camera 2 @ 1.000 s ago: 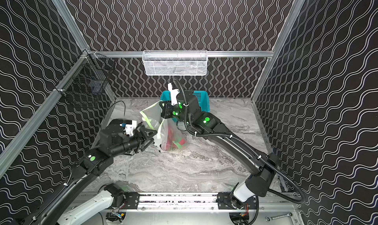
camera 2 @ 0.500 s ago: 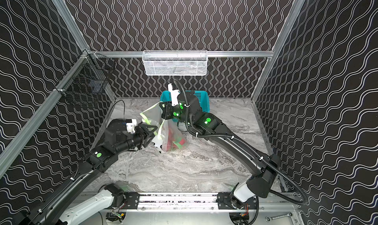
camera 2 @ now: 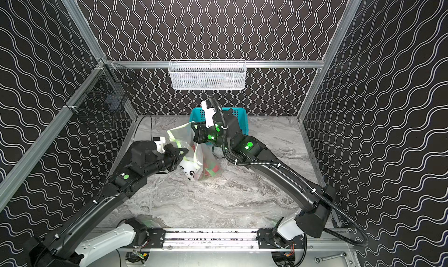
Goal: Open the zip-top bag and take out the dragon fruit
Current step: Open the zipper of the food storage bag at the center of the board.
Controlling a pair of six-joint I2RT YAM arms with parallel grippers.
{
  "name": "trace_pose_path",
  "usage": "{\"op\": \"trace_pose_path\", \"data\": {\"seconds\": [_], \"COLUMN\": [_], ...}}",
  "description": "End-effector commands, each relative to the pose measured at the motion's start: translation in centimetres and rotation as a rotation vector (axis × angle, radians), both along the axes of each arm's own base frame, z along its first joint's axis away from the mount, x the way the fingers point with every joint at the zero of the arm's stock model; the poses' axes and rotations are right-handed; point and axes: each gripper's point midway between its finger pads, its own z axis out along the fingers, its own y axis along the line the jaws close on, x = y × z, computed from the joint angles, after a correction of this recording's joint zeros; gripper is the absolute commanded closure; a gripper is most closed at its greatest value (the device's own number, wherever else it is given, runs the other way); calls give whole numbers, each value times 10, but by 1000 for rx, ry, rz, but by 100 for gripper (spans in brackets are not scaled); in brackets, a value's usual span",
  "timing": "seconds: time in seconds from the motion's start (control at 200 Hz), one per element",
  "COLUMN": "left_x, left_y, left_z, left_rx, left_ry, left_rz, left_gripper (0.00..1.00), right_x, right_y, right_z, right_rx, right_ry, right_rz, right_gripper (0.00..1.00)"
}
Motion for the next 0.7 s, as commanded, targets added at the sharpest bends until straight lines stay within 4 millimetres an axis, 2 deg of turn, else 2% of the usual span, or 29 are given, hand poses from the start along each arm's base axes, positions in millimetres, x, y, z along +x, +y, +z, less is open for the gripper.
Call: {"op": "trace_pose_path", "data": {"seconds": [0.0,0.035,0.075,0.15,0.2,0.325,0.415,0.49,0.525,0.61,0.696], "left_x": [0,-1,-2,-5,-9,-7,-4,2,4,14,17], "left_y": [16,24,34,53,63,55,45,30,19,-2,-19], "left_z": [14,23,44,87,124,194,227,233,229,199,159], "left_rx": [78,128,194,347,426,558,576,569,551,519,451], "left_ry": [-53,-77,-125,-229,-309,-464,-529,-524,-509,-445,-393], "left_rz": [35,38,38,28,18,-96,-150,-231,-286,-396,-466], "left_gripper": [100,100,100,100,100,100,100,100,100,100,100], "right_x": [5,6,11,17,17,14,11,8,8,6,-2], "right_y": [-3,-6,-12,-18,-18,-13,-12,-19,-25,-46,-70], "right_z": [24,23,22,20,20,20,14,2,-13,-55,-111], "right_rx": [76,77,82,100,104,111,122,136,126,78,0], "right_ry": [-49,-43,-22,14,17,21,50,83,108,163,230], "right_rz": [-28,-38,-58,-56,-43,-12,5,1,-14,-60,-111], "right_gripper": [100,100,100,100,100,100,100,100,100,100,100]}}
